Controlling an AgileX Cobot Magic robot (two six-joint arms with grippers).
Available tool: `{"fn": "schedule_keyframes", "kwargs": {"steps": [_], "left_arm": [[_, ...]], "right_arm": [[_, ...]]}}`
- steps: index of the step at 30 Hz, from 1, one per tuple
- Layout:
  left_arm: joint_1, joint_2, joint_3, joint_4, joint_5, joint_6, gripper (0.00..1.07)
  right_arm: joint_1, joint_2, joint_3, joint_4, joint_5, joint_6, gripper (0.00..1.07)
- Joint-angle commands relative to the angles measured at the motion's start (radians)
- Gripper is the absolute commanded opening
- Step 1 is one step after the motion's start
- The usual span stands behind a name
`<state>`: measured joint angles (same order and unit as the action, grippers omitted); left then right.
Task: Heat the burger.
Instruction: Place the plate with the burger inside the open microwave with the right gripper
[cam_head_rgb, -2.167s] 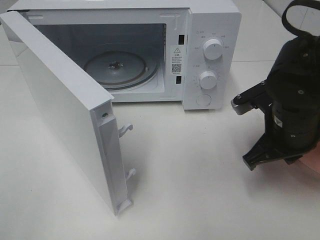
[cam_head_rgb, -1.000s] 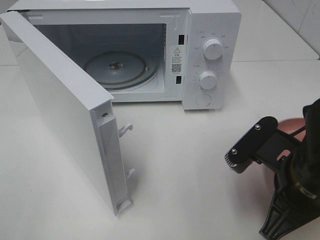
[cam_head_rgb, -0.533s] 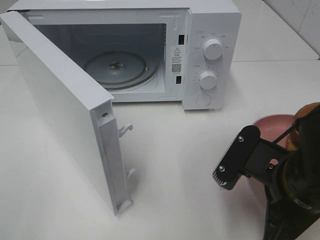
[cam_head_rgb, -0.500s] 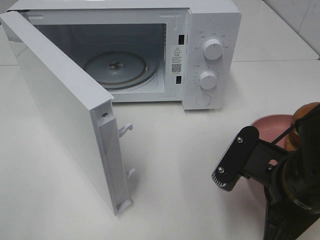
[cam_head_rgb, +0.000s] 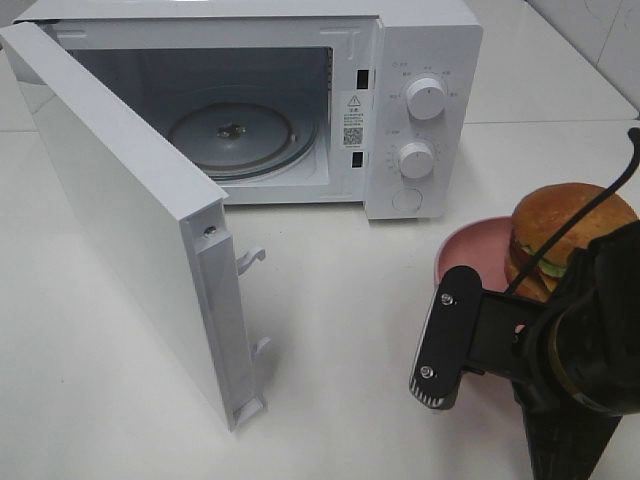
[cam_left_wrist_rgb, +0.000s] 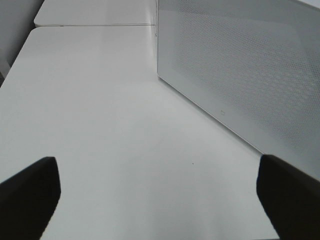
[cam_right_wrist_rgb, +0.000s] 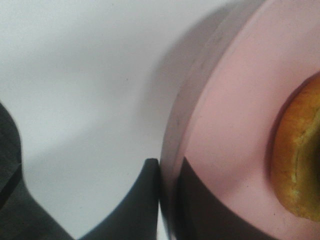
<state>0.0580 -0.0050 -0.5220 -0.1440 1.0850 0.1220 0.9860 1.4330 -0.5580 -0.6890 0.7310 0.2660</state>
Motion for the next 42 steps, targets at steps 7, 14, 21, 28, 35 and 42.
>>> {"fn": "schedule_keyframes", "kwargs": {"steps": [7,14,21,28,35,42], "left_arm": [[0.004,-0.015,0.004,-0.001,-0.012,0.0,1.0],[0.004,-0.015,0.004,-0.001,-0.012,0.0,1.0],[0.004,-0.015,0.004,-0.001,-0.012,0.0,1.0],[0.004,-0.015,0.004,-0.001,-0.012,0.0,1.0],[0.004,-0.015,0.004,-0.001,-0.012,0.0,1.0],[0.004,-0.015,0.004,-0.001,-0.012,0.0,1.0]], "right_arm": [[0.001,-0.01,0.003,-0.217,-0.095,-0.018,0.02],[0.001,-0.01,0.003,-0.262,-0.14,-0.046,0.03],[0.001,-0.01,0.003,-0.276,-0.203,-0.131,0.03],[0.001,-0.01,0.003,-0.276,-0.235,-0.29,0.04],[0.001,-0.01,0.003,-0.276,-0.251,-0.329,0.05],[-0.001,-0.01,0.003,-0.272,-0.313,-0.364,0.05]]}}
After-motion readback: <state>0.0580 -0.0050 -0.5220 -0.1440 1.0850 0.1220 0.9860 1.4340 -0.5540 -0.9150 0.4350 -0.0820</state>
